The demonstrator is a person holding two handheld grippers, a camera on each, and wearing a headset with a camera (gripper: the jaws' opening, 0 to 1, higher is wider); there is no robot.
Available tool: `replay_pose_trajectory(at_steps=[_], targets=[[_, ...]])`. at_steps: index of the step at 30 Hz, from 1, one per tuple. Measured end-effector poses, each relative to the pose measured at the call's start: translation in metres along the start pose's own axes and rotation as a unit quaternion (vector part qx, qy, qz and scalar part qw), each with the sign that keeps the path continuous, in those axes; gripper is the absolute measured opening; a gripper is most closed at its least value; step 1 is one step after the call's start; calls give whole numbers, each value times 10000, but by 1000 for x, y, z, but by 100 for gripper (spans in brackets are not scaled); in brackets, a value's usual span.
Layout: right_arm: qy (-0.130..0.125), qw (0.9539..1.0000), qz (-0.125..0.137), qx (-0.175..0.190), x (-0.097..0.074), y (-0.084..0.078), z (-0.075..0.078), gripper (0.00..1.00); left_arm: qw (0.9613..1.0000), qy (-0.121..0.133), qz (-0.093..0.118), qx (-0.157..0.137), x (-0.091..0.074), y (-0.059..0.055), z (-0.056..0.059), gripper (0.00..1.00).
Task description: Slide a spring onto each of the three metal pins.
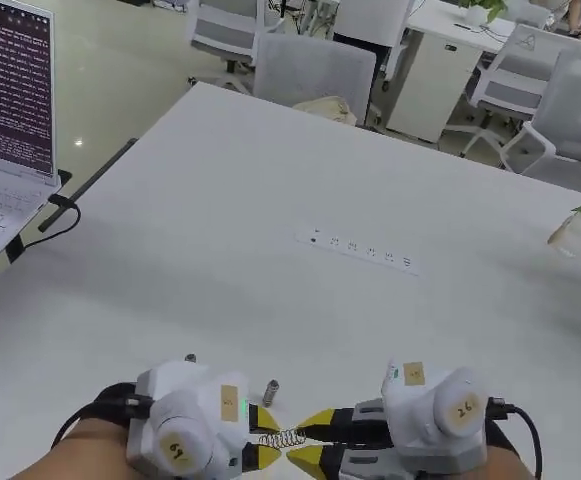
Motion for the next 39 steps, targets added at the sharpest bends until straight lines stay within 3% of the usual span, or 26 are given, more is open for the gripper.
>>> replay_pose_trajectory(at_steps=[5,23,34,39], targets=[[29,9997,-80,-212,3,8,0,13,9999,20,111,-111,-3,-1,1,2],[309,9969,-339,-635,11,13,-2,9,9999,-90,114,-81,-4,-4,5,2],[284,9954,-451,-798,10,12,-2,8,9995,-101,177,-261,0,-6,5,3],[205,9958,-472,-753,2,6,3,8,9994,-52,98,-314,0,-10,4,7]])
Point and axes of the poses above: the centre of the closed fingertips' face, and the gripper's own axes: x roughly forward along the fingers, z roughly to its right, y roughly out of its top, the point moved 10 cm from there along -x, roughly backward along the fingers, and after that the axes turned 4 degrees about -z, right-handed, at the moved point
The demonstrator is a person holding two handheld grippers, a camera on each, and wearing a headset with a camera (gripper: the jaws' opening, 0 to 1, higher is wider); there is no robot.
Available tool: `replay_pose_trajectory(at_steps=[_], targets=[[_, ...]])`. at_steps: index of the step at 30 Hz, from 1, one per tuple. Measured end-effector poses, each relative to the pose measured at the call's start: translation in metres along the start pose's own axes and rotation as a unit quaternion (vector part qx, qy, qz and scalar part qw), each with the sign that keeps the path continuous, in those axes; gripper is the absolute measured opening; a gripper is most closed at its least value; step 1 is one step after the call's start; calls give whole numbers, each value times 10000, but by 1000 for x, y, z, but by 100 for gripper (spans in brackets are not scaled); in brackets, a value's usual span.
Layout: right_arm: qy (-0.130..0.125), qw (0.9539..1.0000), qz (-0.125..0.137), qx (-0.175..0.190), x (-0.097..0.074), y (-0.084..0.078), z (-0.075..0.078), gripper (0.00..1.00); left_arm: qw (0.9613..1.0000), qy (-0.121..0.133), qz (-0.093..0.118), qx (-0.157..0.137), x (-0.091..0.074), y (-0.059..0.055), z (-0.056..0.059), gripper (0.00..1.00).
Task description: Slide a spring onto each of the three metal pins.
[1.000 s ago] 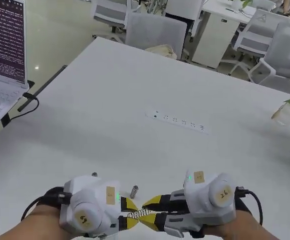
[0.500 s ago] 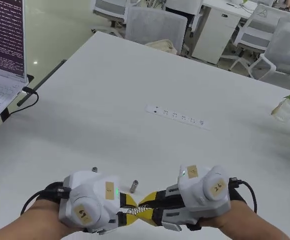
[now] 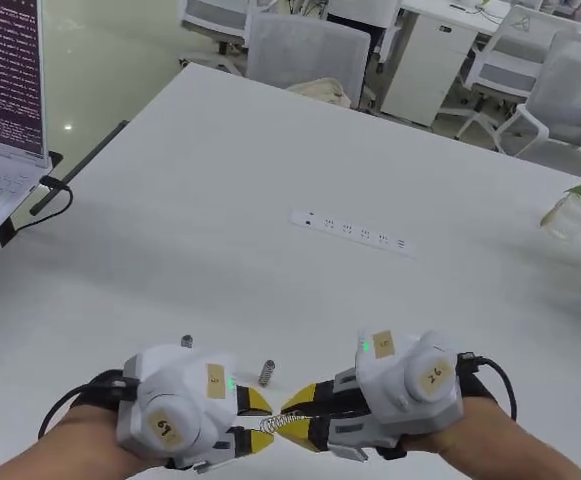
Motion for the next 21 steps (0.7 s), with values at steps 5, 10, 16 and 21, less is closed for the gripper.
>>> replay_pose_trajectory(at_steps=[5,10,16,21], targets=[[-210,9996,-32,171,-12,-13,7,8,9993,199,89,-296,-7,-6,-7,9],[-438,9984,-78,340,-23,-27,14,8,9978,321,144,-565,-15,-14,-11,10],[-653,9964,-132,515,-33,-40,23,8,9953,494,149,-819,-23,-24,-16,13],[-845,9941,-209,644,-41,-50,33,8,9924,643,125,-1044,-31,-33,-20,16]])
Point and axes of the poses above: the centre of the closed fingertips' face, and the gripper's own axes: x roughly forward along the fingers, z roughly to its right, y roughly out of its top, the point moved 10 cm from there along -x, roughly backward along the fingers, and after that the axes turned 4 degrees about -z, right-handed, at the moved point
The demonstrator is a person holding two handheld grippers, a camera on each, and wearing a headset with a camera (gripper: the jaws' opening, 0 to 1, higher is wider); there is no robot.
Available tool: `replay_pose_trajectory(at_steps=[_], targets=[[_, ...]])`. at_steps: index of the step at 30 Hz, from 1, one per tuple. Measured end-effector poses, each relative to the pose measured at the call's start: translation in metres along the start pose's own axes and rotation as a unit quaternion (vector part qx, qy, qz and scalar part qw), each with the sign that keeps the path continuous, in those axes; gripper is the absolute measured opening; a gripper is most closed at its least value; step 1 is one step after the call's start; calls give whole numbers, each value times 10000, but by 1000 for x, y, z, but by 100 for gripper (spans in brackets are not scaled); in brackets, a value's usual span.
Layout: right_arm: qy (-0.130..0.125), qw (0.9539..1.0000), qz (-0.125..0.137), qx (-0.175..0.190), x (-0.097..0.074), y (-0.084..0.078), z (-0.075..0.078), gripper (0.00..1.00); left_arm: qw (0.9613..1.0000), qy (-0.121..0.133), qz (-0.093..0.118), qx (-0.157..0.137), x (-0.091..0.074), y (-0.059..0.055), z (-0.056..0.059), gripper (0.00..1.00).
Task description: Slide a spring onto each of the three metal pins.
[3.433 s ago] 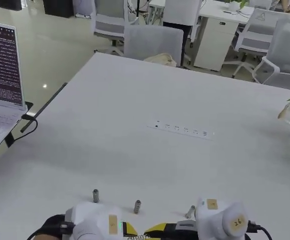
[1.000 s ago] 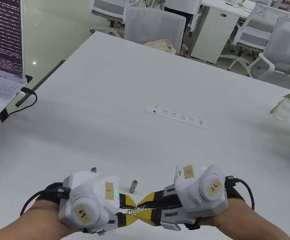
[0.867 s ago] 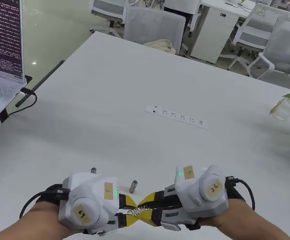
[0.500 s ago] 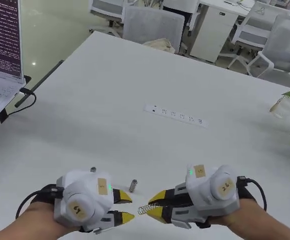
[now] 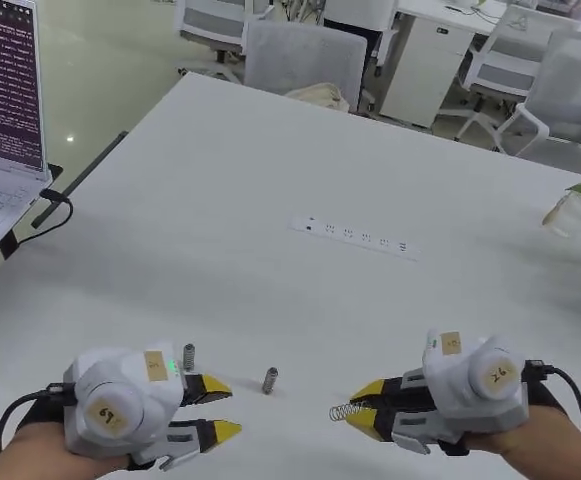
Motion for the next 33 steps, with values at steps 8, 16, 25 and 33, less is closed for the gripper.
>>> replay_pose_trajectory(at_steps=[8,16,25,33], targets=[[-203,9995,-191,128,-4,-9,17,8,9993,253,-6,-279,-12,-11,-10,20],[-372,9978,-497,232,-5,-19,35,8,9961,599,49,-644,-31,-24,-23,26],[-469,9961,-685,293,-4,-24,52,8,9920,902,55,-879,-46,-36,-33,30],[-521,9939,-922,320,-1,-29,64,9,9890,1062,49,-1028,-56,-43,-38,36]])
Point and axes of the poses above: the centre of the closed fingertips' face, and the gripper's own axes: x roughly forward along the fingers, z roughly to its right, y roughly out of its top, the point moved 10 cm from there along -x, roughly backward along the fingers, and after that the axes turned 4 degrees about -z, right-handed, at the moved point
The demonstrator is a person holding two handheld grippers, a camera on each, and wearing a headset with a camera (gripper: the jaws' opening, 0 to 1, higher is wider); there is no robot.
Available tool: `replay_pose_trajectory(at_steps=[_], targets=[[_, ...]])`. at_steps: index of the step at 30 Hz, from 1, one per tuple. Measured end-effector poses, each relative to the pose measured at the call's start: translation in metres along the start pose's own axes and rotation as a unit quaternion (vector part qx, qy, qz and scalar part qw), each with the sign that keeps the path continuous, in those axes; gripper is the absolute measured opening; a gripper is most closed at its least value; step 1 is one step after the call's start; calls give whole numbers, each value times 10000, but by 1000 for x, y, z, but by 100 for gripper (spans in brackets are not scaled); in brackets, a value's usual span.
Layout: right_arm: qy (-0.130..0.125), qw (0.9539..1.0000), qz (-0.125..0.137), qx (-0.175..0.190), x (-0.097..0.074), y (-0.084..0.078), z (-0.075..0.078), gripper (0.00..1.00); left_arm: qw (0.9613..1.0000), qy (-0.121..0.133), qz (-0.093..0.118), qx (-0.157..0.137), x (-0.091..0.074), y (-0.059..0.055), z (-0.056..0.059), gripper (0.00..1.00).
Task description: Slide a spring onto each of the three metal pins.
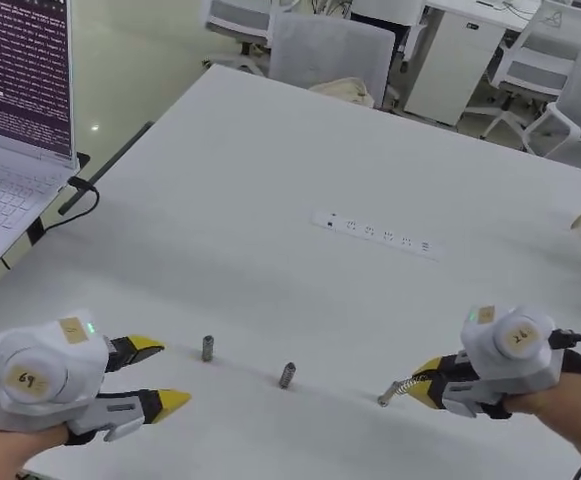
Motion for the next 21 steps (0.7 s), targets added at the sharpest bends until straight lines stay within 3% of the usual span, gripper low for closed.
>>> replay_pose_trajectory(at_steps=[10,21], targets=[[-51,9993,-356,-113,11,-3,14,8,9998,156,-21,-135,-7,-4,-6,43],[34,9981,-573,-242,25,-3,24,9,9994,259,-22,-242,-14,-7,-6,46]])
Point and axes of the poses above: the centre of the closed fingertips' face, and the gripper's own axes: x roughly forward along the fingers, z roughly to its right, y roughly out of its top, the point moved 10 cm from there along -x, roughly backward along the fingers, and after that the axes turned 4 degrees about -z, right-handed, at the moved point
